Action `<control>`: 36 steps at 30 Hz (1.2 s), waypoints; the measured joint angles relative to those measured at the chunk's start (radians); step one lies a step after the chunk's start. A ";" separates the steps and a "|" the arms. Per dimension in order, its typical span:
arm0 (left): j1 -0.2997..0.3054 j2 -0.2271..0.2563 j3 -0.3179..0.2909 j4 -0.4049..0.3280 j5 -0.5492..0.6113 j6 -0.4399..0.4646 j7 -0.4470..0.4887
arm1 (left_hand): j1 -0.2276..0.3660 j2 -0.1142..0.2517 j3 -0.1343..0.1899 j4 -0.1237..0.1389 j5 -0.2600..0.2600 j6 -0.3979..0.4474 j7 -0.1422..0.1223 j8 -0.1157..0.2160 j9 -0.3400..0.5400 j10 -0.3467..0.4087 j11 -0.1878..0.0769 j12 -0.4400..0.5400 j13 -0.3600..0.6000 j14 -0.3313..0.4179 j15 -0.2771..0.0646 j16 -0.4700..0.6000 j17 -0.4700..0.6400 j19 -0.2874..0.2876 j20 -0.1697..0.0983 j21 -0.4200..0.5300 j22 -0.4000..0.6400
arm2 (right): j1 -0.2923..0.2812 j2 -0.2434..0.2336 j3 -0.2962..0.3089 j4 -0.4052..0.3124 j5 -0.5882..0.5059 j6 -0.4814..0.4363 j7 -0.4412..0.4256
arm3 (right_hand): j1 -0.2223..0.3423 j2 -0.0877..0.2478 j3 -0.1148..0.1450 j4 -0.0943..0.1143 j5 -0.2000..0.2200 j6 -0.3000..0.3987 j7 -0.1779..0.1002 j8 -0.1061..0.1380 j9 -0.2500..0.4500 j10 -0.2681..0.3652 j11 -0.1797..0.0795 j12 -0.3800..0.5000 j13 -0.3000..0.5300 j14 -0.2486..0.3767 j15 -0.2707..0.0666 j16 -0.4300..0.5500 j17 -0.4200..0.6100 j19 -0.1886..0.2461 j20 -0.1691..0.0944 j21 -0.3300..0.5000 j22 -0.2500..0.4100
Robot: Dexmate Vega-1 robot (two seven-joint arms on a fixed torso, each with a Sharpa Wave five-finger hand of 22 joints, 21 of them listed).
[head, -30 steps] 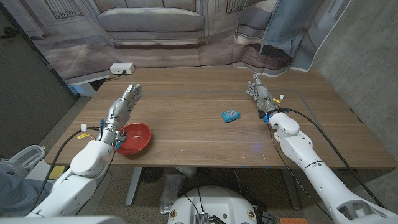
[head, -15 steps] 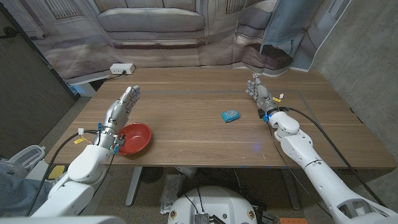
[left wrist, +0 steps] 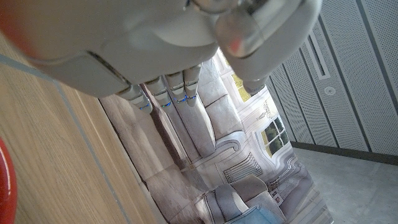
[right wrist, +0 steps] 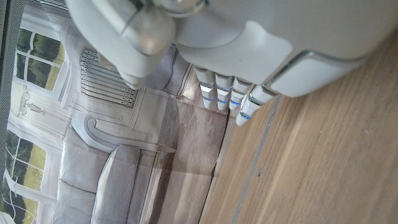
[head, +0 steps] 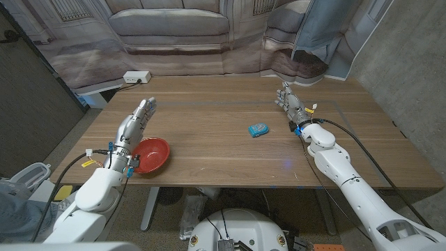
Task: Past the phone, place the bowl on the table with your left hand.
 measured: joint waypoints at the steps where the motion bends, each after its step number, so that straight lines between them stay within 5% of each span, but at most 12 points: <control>1: 0.003 -0.003 -0.002 0.000 0.002 -0.003 0.000 | 0.000 0.000 0.000 0.000 0.000 0.000 0.000 0.000 0.000 0.000 0.000 0.000 0.000 0.000 0.000 0.000 0.000 0.000 0.000 0.000 0.000 | 0.000 0.000 0.000 0.000 -0.001 -0.001 0.000 | 0.000 0.000 0.000 0.000 0.000 0.000 0.000 0.000 0.000 0.000 0.000 0.000 0.000 0.000 0.000 0.000 0.000 0.000 0.000 0.000 0.000; 36: 0.135 -0.070 -0.076 -0.093 0.091 -0.006 0.026 | 0.005 0.005 -0.004 -0.004 0.000 0.013 0.002 -0.009 0.000 0.009 0.002 -0.006 0.000 0.005 0.005 -0.008 0.000 0.003 -0.003 0.000 0.000 | -0.017 -0.015 0.007 -0.027 -0.002 -0.016 -0.013 | -0.007 0.007 -0.004 -0.004 -0.007 0.000 0.000 0.000 0.000 0.002 0.002 0.000 0.000 0.000 0.000 0.000 0.000 0.004 0.004 -0.007 0.000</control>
